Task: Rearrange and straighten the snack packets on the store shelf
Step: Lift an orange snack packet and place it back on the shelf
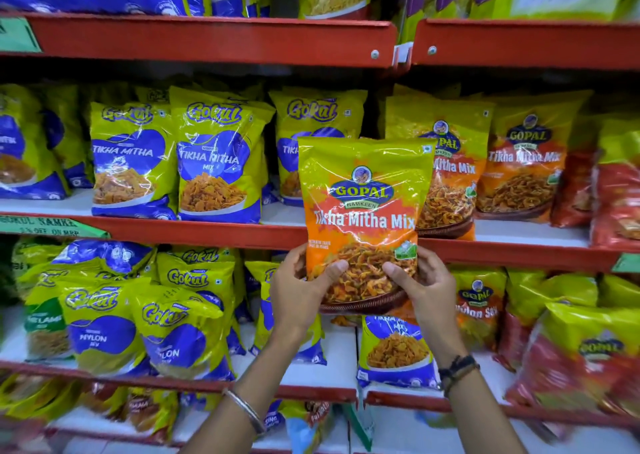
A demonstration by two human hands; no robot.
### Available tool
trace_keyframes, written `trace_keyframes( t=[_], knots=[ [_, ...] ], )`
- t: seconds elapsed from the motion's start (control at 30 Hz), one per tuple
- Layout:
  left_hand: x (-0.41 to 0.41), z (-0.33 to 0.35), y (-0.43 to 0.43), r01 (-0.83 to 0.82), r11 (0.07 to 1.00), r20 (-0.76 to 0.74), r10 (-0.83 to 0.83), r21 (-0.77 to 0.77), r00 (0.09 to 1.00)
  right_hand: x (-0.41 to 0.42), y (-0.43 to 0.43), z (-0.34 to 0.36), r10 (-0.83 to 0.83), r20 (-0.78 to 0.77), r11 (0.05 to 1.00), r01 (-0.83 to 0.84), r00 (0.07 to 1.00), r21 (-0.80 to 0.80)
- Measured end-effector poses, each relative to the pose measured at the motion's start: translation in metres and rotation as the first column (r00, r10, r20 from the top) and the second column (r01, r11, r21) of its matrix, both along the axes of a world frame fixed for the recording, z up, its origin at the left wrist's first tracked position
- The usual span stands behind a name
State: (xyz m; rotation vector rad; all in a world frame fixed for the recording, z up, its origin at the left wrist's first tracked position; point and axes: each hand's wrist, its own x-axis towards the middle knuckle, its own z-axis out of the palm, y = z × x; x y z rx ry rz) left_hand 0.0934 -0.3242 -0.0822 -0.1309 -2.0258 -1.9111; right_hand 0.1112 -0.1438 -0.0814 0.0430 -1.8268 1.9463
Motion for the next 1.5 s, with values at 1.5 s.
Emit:
trace_keyframes(
  t=[1.5],
  knots=[
    [-0.099,0.049,0.324,0.243,0.917,-0.084,-0.283,-0.316,0.956,-0.067,0.321,0.048,-0.338,-0.075,0.839,0.337,0.938,0.428]
  ],
)
